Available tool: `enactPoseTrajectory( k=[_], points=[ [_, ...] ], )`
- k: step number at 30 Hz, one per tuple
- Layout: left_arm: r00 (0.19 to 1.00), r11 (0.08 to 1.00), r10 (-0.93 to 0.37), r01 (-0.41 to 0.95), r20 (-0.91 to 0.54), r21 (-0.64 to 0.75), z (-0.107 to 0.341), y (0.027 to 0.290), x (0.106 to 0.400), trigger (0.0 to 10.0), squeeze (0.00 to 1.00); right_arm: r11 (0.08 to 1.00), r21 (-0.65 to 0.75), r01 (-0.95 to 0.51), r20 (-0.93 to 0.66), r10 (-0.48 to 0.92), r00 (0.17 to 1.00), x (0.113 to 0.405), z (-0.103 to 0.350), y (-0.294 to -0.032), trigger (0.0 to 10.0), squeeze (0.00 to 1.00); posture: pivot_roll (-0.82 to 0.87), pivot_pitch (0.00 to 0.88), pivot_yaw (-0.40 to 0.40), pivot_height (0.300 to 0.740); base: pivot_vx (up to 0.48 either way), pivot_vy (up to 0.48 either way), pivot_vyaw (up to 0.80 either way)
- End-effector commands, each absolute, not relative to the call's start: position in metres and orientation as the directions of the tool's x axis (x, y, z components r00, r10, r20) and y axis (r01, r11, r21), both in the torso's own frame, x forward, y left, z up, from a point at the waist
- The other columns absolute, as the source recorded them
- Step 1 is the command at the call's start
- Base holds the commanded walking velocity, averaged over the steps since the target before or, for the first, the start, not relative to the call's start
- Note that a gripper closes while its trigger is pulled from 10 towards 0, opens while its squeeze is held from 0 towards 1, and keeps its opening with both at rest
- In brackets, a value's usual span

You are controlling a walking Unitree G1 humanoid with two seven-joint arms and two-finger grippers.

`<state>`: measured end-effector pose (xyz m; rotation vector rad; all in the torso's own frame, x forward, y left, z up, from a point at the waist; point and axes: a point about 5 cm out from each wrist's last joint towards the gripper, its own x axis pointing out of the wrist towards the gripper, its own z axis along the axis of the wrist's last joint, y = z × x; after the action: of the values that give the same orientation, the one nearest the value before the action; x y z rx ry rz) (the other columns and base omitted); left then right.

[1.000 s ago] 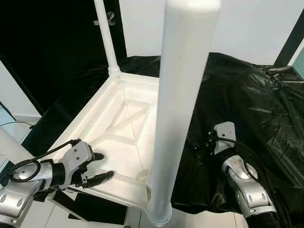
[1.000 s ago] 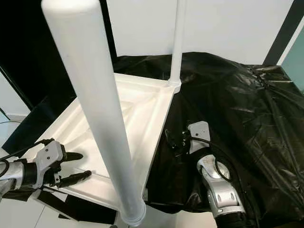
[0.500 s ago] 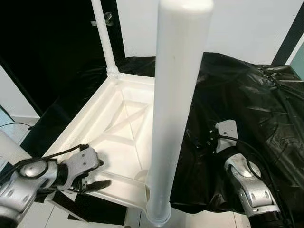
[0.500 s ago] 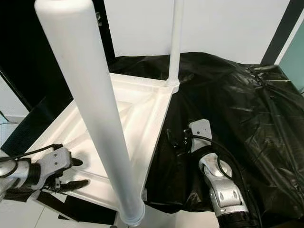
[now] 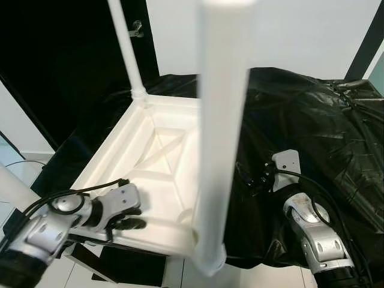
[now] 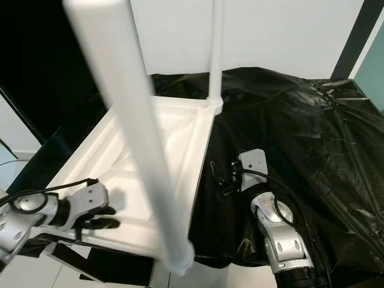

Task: Building children table

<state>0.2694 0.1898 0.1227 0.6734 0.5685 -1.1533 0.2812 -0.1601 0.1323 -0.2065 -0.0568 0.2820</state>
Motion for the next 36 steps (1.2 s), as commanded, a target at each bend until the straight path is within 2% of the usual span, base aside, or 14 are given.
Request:
enactPoseTrajectory(
  k=[1, 4, 5, 8, 9, 13, 16, 22, 28, 29, 30, 31, 35, 36],
  points=[
    [0.504, 0.417, -0.552, 0.857, -0.664, 0.303, 0.126, 0.195, 0.285, 0.0, 0.00, 0.950, -0.204, -0.238, 0.034, 0.250, 0.968, 0.284, 0.135, -0.164, 10.0, 0.00, 0.06, 0.000, 0.051, 0.740, 0.000, 0.000, 0.00],
    [0.525, 0.424, -0.558, 0.846, -0.643, 0.324, 0.129, 0.189, 0.290, 0.0, 0.00, 0.954, -0.209, -0.214, 0.039, 0.227, 0.973, 0.286, 0.136, -0.167, 10.0, 0.00, 0.06, 0.000, 0.053, 0.740, 0.000, 0.000, 0.00],
    [0.545, 0.432, -0.562, 0.835, -0.622, 0.342, 0.131, 0.183, 0.294, 5.5, 0.00, 0.961, -0.202, -0.188, 0.043, 0.200, 0.979, 0.288, 0.136, -0.169, 10.0, 0.00, 0.06, 0.000, 0.053, 0.740, 0.000, 0.000, 0.00],
    [0.545, 0.432, -0.562, 0.835, -0.622, 0.342, 0.131, 0.183, 0.294, 5.5, 0.00, 0.961, -0.202, -0.188, 0.043, 0.200, 0.979, 0.288, 0.136, -0.169, 10.0, 0.00, 0.06, 0.000, 0.053, 0.740, 0.000, 0.000, 0.00],
    [0.579, 0.443, -0.555, 0.814, -0.598, 0.376, 0.133, 0.177, 0.301, 10.0, 0.00, 0.970, -0.203, -0.135, 0.067, 0.151, 0.986, 0.290, 0.138, -0.173, 10.0, 0.00, 0.06, 0.000, 0.053, 0.740, 0.000, 0.000, 0.00],
    [0.669, 0.495, -0.500, 0.742, -0.550, 0.452, 0.137, 0.171, 0.321, 10.0, 0.00, 0.981, -0.190, -0.042, 0.124, 0.067, 0.990, 0.291, 0.141, -0.183, 10.0, 0.00, 0.05, 0.000, 0.062, 0.740, 0.000, 0.000, 0.00],
    [0.681, 0.512, -0.502, 0.731, -0.533, 0.452, 0.142, 0.173, 0.323, 10.0, 0.00, 0.984, -0.163, -0.069, 0.140, 0.093, 0.986, 0.285, 0.142, -0.184, 10.0, 0.00, 0.05, 0.000, 0.064, 0.740, 0.000, 0.000, 0.00],
    [0.631, 0.548, -0.655, 0.775, -0.415, 0.314, 0.162, 0.177, 0.306, 10.0, 0.00, 0.984, -0.110, -0.143, 0.160, 0.160, 0.974, 0.260, 0.144, -0.185, 10.0, 0.00, 0.04, 0.000, 0.073, 0.740, 0.000, 0.000, 0.00],
    [0.578, 0.533, -0.766, 0.816, -0.282, 0.223, 0.171, 0.177, 0.288, 10.0, 0.00, 0.979, -0.113, -0.171, 0.144, 0.186, 0.972, 0.245, 0.142, -0.184, 10.0, 0.00, 0.04, 0.000, 0.067, 0.740, 0.000, 0.000, 0.00],
    [0.567, 0.539, -0.775, 0.823, -0.279, 0.179, 0.170, 0.178, 0.285, 10.0, 1.00, 0.980, -0.103, -0.173, 0.141, 0.187, 0.972, 0.242, 0.140, -0.184, 10.0, 0.00, 0.05, 0.000, 0.065, 0.740, 0.000, 0.000, 0.00],
    [0.567, 0.539, -0.775, 0.823, -0.279, 0.179, 0.170, 0.178, 0.285, 10.0, 1.00, 0.980, -0.103, -0.173, 0.141, 0.187, 0.972, 0.242, 0.140, -0.184, 10.0, 0.00, 0.05, 0.000, 0.065, 0.740, 0.000, 0.000, 0.00],
    [0.551, 0.530, -0.786, 0.834, -0.282, 0.152, 0.170, 0.178, 0.281, 10.0, 1.00, 0.979, -0.104, -0.176, 0.141, 0.189, 0.972, 0.241, 0.140, -0.184, 10.0, 0.06, 0.05, 0.000, 0.063, 0.740, 0.000, 0.000, 0.00],
    [0.550, 0.519, -0.783, 0.835, -0.291, 0.182, 0.169, 0.178, 0.275, 10.0, 1.00, 0.978, -0.103, -0.183, 0.141, 0.197, 0.970, 0.239, 0.140, -0.185, 10.0, 0.08, 0.05, 0.000, 0.060, 0.740, 0.000, 0.000, 0.00],
    [0.555, 0.515, -0.777, 0.832, -0.298, 0.206, 0.168, 0.178, 0.274, 10.0, 0.65, 0.976, -0.108, -0.187, 0.139, 0.201, 0.970, 0.238, 0.141, -0.185, 10.0, 0.05, 0.06, 0.002, 0.059, 0.740, 0.000, 0.000, 0.00]
  ],
)
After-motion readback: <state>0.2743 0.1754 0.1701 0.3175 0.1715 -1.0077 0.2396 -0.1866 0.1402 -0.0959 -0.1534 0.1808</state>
